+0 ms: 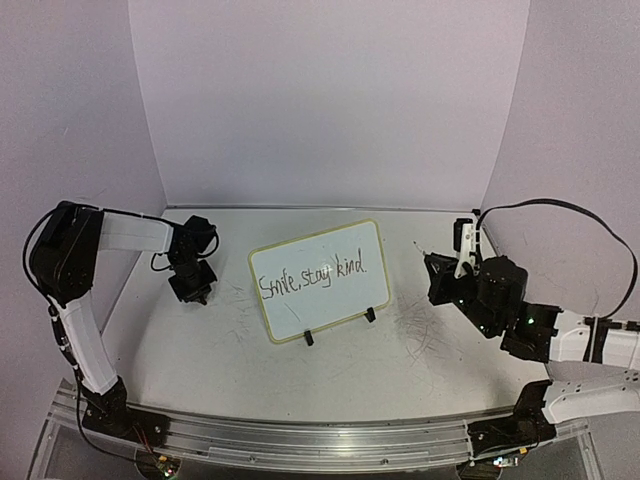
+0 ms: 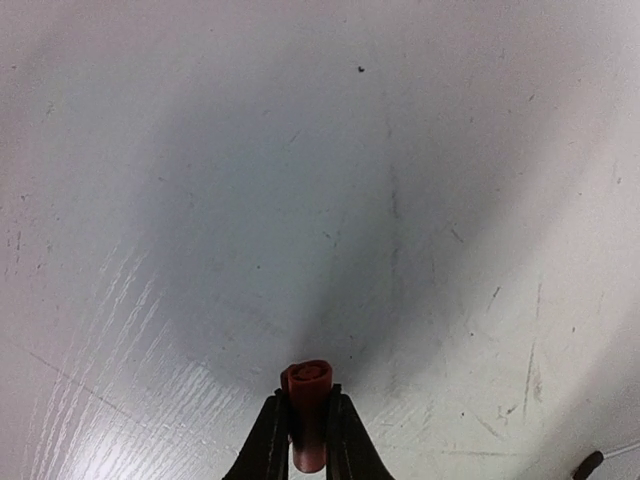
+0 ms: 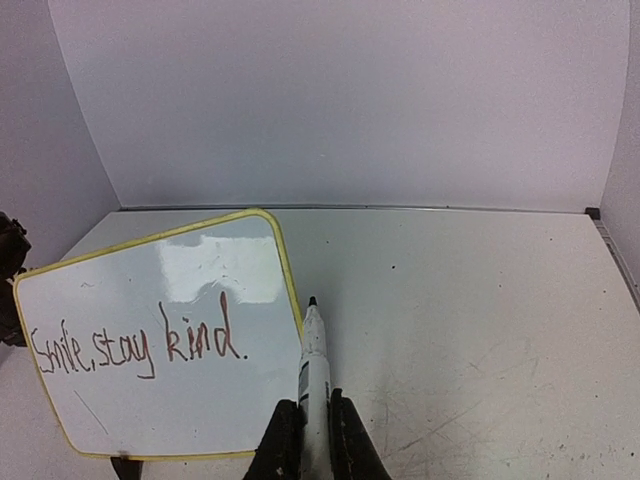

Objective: Write a sentence on the whiteboard
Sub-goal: Pick up the pen cap from the center of the board, then insert the pen cap into the whiteboard marker.

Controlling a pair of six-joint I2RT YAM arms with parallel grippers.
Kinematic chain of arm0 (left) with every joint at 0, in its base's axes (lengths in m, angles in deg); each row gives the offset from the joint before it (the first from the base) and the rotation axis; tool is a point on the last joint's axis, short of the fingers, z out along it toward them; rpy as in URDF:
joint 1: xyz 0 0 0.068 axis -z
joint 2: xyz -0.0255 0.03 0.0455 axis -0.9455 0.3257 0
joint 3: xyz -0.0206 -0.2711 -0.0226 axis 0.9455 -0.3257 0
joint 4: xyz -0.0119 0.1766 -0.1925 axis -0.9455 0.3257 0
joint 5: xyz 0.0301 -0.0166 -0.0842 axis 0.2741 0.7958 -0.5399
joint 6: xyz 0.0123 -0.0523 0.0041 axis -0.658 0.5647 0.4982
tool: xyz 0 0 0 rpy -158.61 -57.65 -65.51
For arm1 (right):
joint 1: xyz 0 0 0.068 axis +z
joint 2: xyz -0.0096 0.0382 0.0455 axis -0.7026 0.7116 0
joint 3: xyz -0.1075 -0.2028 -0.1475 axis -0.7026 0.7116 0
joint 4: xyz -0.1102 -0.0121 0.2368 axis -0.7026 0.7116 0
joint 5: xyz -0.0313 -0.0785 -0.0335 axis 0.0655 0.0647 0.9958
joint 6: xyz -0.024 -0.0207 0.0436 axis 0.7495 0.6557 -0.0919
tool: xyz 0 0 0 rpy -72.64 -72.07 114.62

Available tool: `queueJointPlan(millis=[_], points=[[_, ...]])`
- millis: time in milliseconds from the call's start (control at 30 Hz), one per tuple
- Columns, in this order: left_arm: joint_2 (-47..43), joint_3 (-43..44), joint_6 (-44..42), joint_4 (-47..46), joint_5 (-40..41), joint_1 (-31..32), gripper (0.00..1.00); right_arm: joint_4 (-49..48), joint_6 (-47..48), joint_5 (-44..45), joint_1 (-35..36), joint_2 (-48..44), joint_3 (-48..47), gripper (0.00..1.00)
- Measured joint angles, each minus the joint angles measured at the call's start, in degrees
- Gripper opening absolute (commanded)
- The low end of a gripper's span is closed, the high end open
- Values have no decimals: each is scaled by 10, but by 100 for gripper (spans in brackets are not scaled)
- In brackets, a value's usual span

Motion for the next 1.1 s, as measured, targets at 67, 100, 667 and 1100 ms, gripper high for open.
queueJointPlan(millis=[67,100,667,1100], points=[[-31,-19,0,-12,0,-1,5,3,-4,-13,0,12,-14,0],[-51,-28,-1,-17,0,-3,5,4,-6,-20,0,18,-21,0],[-405,-124,-39,-538,-121,94,0,-157,-93,-310,45,299,-209,0],[-280,-176,48,-808,-170,158,0,-237,-83,-259,102,386,-327,0]])
